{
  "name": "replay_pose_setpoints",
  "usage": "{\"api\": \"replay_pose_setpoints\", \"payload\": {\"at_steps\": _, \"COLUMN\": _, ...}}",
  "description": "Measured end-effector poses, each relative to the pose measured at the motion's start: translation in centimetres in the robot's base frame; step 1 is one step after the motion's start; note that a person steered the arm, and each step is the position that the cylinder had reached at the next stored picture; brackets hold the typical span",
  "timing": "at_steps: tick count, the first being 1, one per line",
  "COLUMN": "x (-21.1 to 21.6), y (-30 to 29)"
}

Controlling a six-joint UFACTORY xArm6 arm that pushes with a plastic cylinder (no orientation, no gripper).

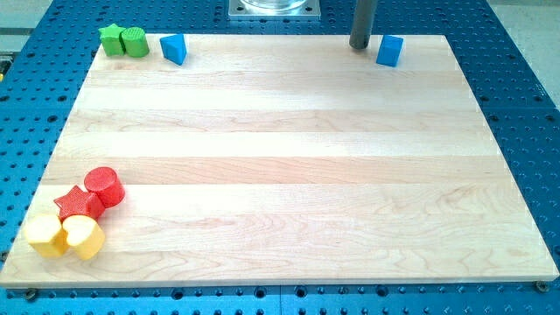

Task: Push triangle into the cube

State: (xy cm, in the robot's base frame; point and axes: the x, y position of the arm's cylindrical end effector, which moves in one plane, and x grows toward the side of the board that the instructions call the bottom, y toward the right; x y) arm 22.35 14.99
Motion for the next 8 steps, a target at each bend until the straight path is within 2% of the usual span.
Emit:
{"api": "replay_pose_setpoints", "payload": {"at_steps": 1, "x": 1.0, "y": 2.3}}
{"api": "replay_pose_setpoints", "payload": {"at_steps": 2, "x": 0.1, "y": -0.1}}
{"api": "replay_pose_setpoints", "payload": {"at_steps": 3, "x": 0.9, "y": -6.9}}
{"api": "replay_pose_setpoints", "payload": {"at_steps": 4, "x": 4.4, "y": -20.2}}
{"api": "replay_pose_setpoints", "payload": {"at_steps": 5, "x": 8.7, "y": -30.7}}
{"api": "replay_pose_setpoints", "payload": {"at_steps": 6, "x": 6.5, "y": -37.5}}
{"api": "replay_pose_setpoints", "payload": {"at_steps": 7, "x": 3.4, "y": -34.5}}
{"api": "replay_pose_setpoints", "payload": {"at_steps": 8, "x": -0.2, "y": -34.0}}
